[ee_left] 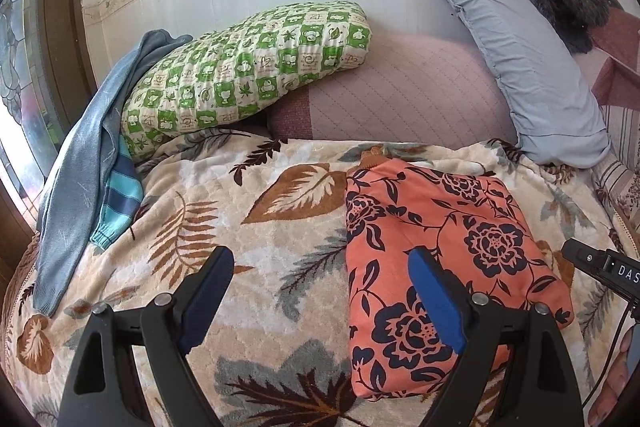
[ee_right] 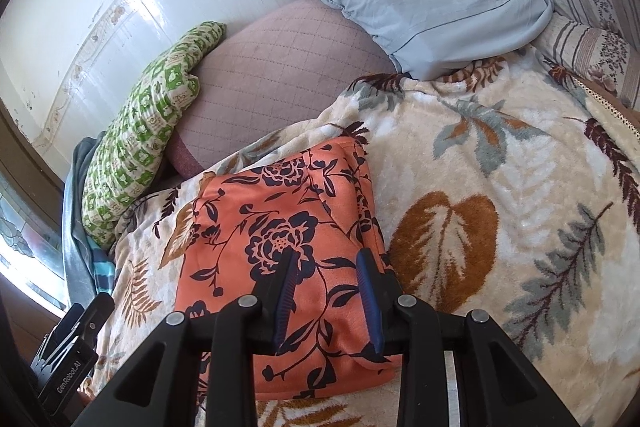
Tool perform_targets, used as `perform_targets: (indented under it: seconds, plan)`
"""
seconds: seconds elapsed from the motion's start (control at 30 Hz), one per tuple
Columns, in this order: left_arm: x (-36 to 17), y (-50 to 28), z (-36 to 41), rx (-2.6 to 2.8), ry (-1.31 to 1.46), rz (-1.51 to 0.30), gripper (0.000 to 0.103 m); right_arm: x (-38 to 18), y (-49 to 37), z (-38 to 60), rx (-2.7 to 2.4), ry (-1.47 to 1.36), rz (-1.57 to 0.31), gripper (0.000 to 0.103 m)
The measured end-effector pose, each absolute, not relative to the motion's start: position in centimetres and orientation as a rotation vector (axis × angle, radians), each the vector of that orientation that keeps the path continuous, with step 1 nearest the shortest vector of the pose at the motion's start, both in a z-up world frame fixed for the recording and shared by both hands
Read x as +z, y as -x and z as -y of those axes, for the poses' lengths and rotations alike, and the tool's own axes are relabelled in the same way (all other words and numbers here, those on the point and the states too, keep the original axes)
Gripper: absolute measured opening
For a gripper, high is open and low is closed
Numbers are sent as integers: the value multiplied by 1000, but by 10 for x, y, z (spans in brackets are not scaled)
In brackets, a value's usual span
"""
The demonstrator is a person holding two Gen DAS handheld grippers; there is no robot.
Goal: Fold small clothes
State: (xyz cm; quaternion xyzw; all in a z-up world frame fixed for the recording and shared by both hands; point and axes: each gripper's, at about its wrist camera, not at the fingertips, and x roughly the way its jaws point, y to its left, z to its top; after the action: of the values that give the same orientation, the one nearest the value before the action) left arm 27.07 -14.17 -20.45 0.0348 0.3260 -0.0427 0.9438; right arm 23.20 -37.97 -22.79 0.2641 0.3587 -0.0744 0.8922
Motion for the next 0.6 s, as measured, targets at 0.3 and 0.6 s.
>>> perform_targets:
  seconds: [0.3,0.6]
  plan:
    - [-205,-271,144,-94,-74,-671,89,-229,-232,378,-157,-547,-751,34]
    - [-209,-274,143,-91,-75,-689,89,-230,-233,379,-157,-551,-759,34]
